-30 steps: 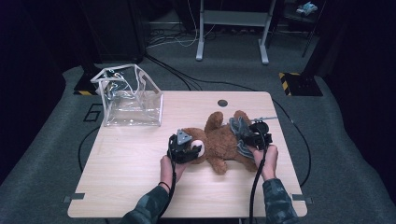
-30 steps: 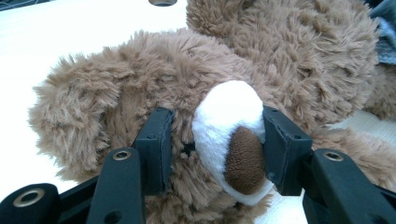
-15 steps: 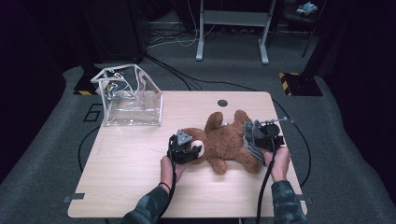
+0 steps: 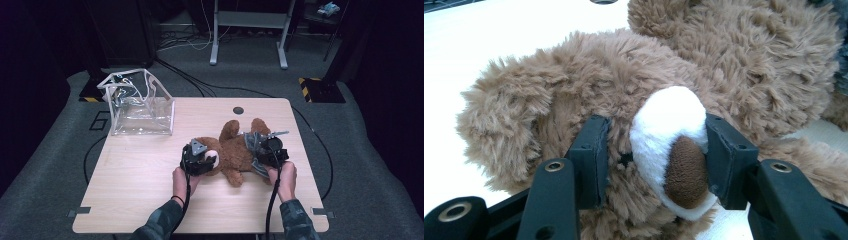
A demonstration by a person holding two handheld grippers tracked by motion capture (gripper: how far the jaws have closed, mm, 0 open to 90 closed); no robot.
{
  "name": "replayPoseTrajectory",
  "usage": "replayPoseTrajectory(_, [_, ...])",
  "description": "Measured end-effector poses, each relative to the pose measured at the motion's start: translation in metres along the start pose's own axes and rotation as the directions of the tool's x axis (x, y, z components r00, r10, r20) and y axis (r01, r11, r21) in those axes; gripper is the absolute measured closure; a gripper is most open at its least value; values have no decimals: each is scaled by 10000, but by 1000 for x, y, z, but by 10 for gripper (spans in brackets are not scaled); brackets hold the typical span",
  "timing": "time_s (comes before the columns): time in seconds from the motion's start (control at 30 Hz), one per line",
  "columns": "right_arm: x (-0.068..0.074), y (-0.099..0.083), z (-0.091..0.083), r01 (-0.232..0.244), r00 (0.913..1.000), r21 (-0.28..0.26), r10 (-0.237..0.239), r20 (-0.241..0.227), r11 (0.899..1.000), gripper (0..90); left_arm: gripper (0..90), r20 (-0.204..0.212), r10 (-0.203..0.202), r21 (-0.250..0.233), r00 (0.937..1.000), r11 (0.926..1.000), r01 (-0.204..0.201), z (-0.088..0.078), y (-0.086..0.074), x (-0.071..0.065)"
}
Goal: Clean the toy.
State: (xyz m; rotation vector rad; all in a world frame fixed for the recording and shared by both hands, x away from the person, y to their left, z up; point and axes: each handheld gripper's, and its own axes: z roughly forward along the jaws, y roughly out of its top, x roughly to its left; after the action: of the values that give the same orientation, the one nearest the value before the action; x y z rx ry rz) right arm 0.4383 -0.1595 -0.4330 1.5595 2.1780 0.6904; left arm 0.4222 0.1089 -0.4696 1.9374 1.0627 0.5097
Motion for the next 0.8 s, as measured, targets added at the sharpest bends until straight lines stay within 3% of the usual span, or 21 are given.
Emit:
replayPoseTrajectory(0.1, [-8, -15, -5, 308, 9983, 322, -324, 480, 9990, 752, 495, -4, 26, 56, 10000, 10000, -26, 0, 0, 0])
replayPoseTrajectory(0.27, [-24, -40, -16, 80, 9958, 675, -141, 909, 9977, 754, 495, 1, -16, 31, 10000, 10000, 16, 0, 0, 0])
replayPoseTrajectory(0.37, [-34, -48, -18, -161, 9960, 866, 83, 893, 9961, 752, 495, 37, -51, 4, 10000, 10000, 51, 0, 0, 0])
replayPoseTrajectory(0.47, [-38, -46, -23, -277, 9975, 599, 237, 669, 9978, 751, 495, 86, -56, 5, 9999, 10000, 56, 0, 0, 1])
replayPoseTrajectory(0.5, [-35, -39, -31, -391, 9986, 143, 386, 375, 9991, 750, 495, 96, -63, -3, 9999, 10000, 63, 0, 0, 1])
replayPoseTrajectory(0.57, [-31, -33, -35, -459, 9989, -72, 460, 133, 9989, 750, 495, 110, -53, -15, 9999, 10000, 53, 0, 0, 1])
replayPoseTrajectory(0.6, [-22, -20, -40, -327, 9992, -551, 314, -258, 9979, 749, 495, 105, -47, -4, 9999, 10000, 47, 0, 0, 1])
replayPoseTrajectory(0.63, [-15, -14, -41, -287, 9987, -708, 256, -449, 9971, 748, 495, 104, -58, -6, 9999, 10000, 58, 0, 0, 1])
replayPoseTrajectory(0.67, [-15, -14, -41, -287, 9987, -708, 256, -449, 9971, 748, 495, 104, -58, -6, 9999, 10000, 58, 0, 0, 1])
replayPoseTrajectory(0.7, [-2, -3, -37, -124, 9975, -946, 58, -706, 9954, 748, 495, 109, -65, -7, 9999, 10000, 65, 0, 0, 1])
replayPoseTrajectory(0.8, [9, 3, -28, 199, 9980, -857, -249, -575, 9961, 747, 495, 118, -66, -9, 9999, 10000, 66, 0, 0, 2])
